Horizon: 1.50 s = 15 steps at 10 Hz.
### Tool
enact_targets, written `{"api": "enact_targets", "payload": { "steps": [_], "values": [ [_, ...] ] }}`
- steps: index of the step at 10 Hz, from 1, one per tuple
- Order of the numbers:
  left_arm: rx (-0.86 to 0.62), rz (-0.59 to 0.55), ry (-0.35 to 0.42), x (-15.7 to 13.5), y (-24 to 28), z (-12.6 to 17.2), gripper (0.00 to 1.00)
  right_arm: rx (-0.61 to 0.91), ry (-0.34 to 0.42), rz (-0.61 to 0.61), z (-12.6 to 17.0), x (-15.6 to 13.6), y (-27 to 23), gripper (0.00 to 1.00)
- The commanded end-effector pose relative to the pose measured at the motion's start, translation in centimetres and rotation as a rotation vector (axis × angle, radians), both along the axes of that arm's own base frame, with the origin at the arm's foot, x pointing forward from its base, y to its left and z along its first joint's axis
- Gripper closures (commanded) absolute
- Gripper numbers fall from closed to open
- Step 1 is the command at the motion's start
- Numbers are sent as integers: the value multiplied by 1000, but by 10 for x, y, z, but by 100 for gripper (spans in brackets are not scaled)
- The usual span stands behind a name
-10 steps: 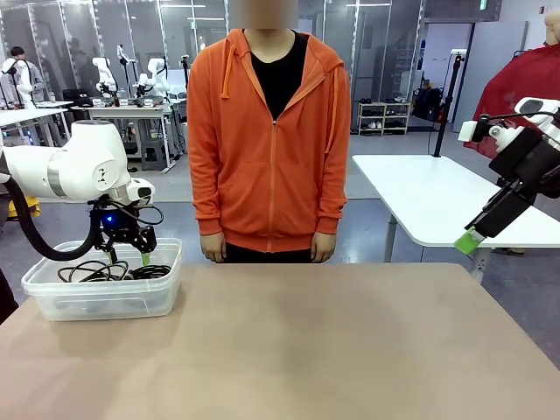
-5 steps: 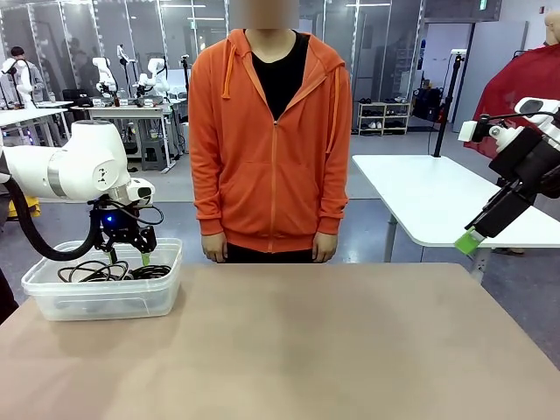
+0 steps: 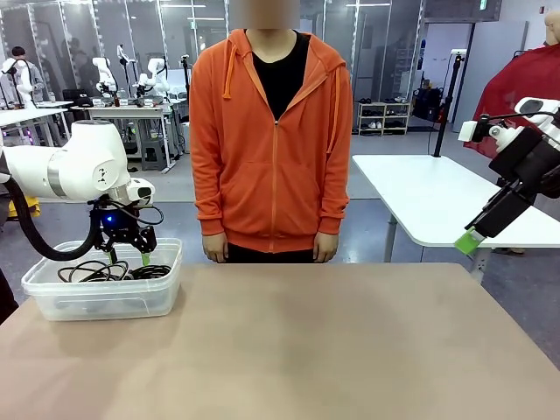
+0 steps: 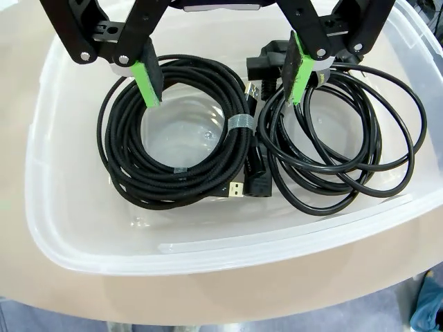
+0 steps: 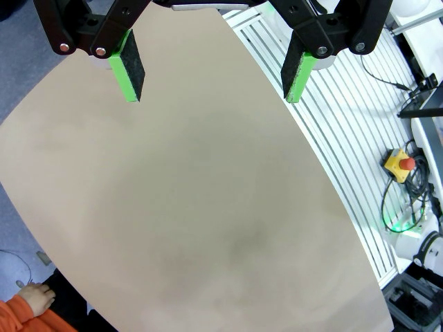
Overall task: Organize and store the cables.
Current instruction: Place the USB Extension Cable into the Organizing box.
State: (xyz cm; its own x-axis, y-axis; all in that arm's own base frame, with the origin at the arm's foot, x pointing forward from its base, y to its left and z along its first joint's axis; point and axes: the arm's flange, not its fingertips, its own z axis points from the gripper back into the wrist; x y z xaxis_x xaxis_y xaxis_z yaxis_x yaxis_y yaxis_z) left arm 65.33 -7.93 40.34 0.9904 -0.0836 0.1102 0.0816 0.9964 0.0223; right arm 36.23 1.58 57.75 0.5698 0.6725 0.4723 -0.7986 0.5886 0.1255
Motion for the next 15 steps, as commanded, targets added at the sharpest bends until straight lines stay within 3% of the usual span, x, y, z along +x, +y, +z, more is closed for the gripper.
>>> {"api": "enact_targets", "payload": {
  "steps": [1, 15],
  "values": [
    [2, 13, -1, 1, 0, -1, 13, 5, 4, -23, 2, 2, 2, 0],
    [2, 13, -1, 1, 0, -1, 13, 5, 4, -23, 2, 2, 2, 0]
  ]
}}
